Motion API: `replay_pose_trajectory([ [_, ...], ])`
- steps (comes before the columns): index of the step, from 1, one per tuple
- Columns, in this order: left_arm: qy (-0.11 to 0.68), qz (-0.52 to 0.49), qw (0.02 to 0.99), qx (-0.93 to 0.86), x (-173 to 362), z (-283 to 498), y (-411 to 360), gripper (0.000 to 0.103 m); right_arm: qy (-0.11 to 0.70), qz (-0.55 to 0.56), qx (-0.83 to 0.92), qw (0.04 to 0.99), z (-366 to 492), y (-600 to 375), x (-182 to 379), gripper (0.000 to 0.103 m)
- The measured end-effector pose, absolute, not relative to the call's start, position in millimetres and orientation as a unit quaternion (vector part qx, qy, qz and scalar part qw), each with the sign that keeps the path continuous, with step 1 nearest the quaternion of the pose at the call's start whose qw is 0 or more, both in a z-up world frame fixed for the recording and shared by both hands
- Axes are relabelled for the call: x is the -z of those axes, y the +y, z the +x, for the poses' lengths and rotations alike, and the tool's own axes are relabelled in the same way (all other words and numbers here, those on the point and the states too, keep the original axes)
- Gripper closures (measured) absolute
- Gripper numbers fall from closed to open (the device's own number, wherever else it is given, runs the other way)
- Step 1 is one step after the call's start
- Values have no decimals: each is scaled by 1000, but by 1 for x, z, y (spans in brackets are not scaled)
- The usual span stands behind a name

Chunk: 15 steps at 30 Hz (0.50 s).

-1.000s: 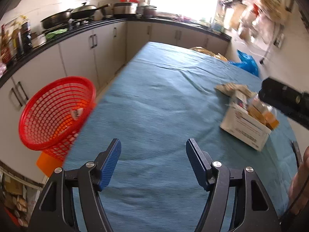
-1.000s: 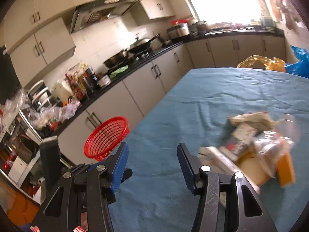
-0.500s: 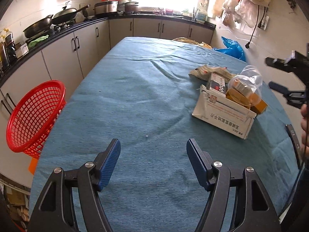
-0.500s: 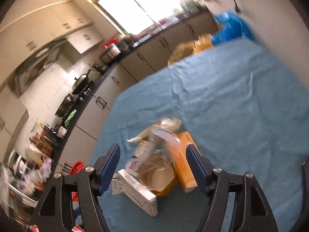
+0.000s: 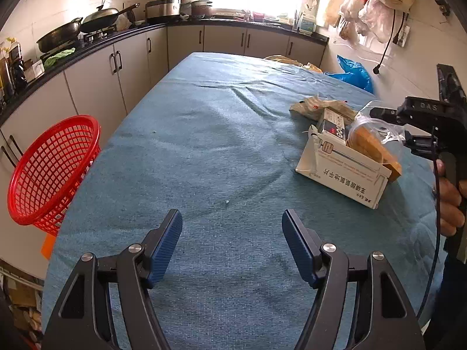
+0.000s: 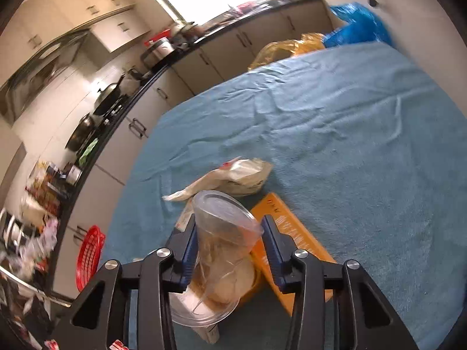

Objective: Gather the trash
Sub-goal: 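Move both tools back over the table toward the remaining trash, then grasp the white barcode box with the left tool while the right tool grasps the clear plastic cup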

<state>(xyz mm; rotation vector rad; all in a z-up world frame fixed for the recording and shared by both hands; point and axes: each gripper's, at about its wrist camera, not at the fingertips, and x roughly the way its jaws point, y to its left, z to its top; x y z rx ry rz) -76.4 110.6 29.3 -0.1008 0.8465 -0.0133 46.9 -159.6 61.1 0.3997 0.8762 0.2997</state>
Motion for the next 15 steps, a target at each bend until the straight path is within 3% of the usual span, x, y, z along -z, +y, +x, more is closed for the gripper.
replay_pose_trajectory([
  [4,410,-53,911,5,-30,-77,115,33,414,167,-175,878,29,-142,-62,60],
  [10,409,-69,910,0,-31,-78,126,33,436,214,-272,830,10,-126,-55,60],
  [15,408,-94,908,6,-35,-80,134,33,387,205,-273,856,-1,-127,-73,60],
])
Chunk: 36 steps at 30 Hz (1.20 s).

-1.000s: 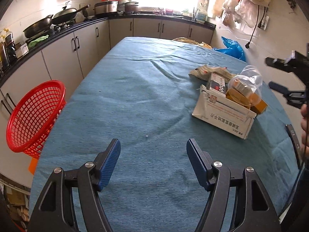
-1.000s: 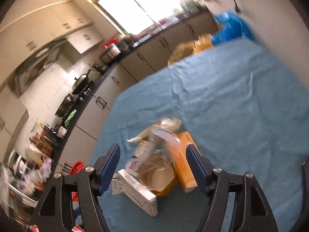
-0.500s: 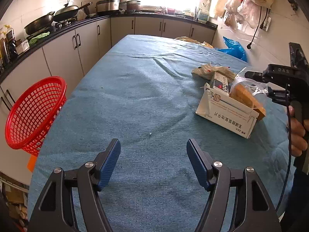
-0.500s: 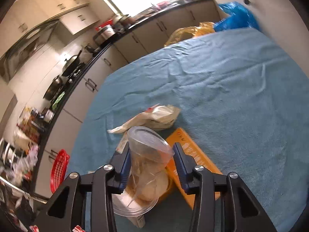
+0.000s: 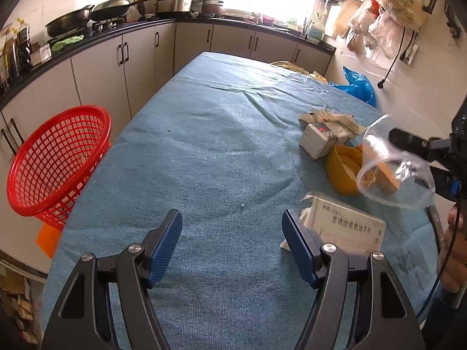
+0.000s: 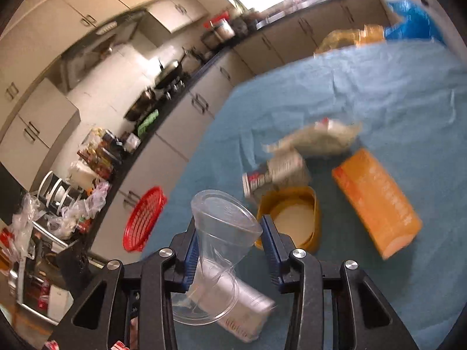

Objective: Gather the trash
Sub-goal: 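Grasp the white barcode box with the left tool while the right tool grasps the clear plastic cup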

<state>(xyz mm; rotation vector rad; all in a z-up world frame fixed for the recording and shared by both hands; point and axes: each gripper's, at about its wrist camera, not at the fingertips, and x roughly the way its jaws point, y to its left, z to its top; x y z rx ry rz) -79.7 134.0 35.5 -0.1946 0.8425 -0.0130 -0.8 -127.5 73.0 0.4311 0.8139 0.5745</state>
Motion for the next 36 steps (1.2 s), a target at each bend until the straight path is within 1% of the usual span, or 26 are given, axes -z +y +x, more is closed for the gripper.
replay_pose_trajectory([
  [5,423,-132,895,46,-38,-82,130,33,320,175,-239,900,-11,-138,-92,60],
  [7,434,-153,885,71,-37,-85,123,33,302,180,-243,904,-14,-143,-93,60],
  [11,457,-199,858,125,-31,-93,103,33,295,198,-245,902,-14,-153,-90,60],
  [17,464,-197,853,137,-20,-84,74,33,290,219,-255,896,-12,-162,-90,60],
  [21,451,-203,860,127,-19,-67,66,34,285,224,-263,894,-15,-164,-91,60],
  [22,452,-204,859,127,-18,-62,65,38,285,226,-263,894,-15,-164,-91,60],
  [24,450,-199,861,126,-17,-53,61,49,285,227,-266,892,-16,-164,-91,60],
  [25,450,-197,862,126,-16,-50,59,63,285,228,-265,892,-16,-164,-90,60],
  [26,447,-203,861,134,-15,-45,57,68,285,228,-265,893,-16,-165,-90,60],
  [28,440,-207,863,138,-17,-41,59,75,285,226,-264,893,-16,-165,-89,60],
  [32,404,-172,890,123,-36,-48,58,85,284,218,-263,896,-17,-162,-87,60],
  [33,395,-163,896,118,-40,-50,60,86,283,213,-262,898,-18,-161,-87,60],
  [34,389,-156,901,113,-43,-52,61,90,282,206,-261,900,-19,-158,-88,60],
  [36,365,-128,918,86,-53,-60,66,91,275,187,-256,908,-23,-151,-89,60],
])
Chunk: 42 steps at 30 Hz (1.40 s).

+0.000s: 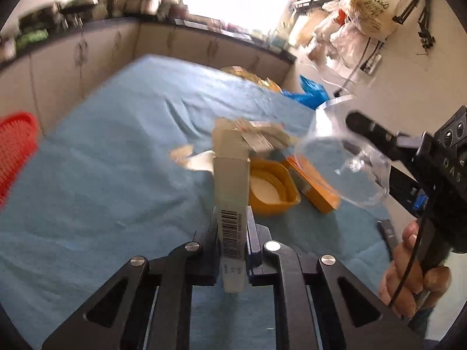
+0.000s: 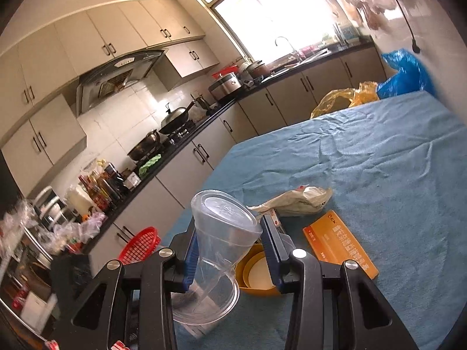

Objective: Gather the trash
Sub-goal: 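Grasp the white barcode box with the left tool while the right tool grasps the clear plastic cup, then hold the white box and plastic cup above the table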

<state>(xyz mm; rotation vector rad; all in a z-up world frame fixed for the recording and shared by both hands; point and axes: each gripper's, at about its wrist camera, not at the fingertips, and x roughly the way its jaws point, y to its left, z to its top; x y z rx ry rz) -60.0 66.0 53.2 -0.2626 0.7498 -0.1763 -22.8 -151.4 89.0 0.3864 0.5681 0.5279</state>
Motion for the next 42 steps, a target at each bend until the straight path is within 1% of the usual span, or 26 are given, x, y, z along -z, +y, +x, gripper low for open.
replay_pose_trajectory([
  [4,315,-61,947,23,-67,-74,74,91,254,133,-241,927,-35,-133,-91,60],
  [6,302,-36,953,0,-68,-79,77,91,241,101,-231,937,-41,-121,-91,60],
  [10,290,-16,957,-25,-68,-83,85,91,223,49,-228,946,-53,-101,-88,60],
  [14,292,-19,956,-34,-65,-81,92,91,222,25,-229,947,-55,-93,-82,60],
  [42,293,19,953,-79,-59,-84,96,91,232,17,-233,944,-53,-88,-77,60],
])
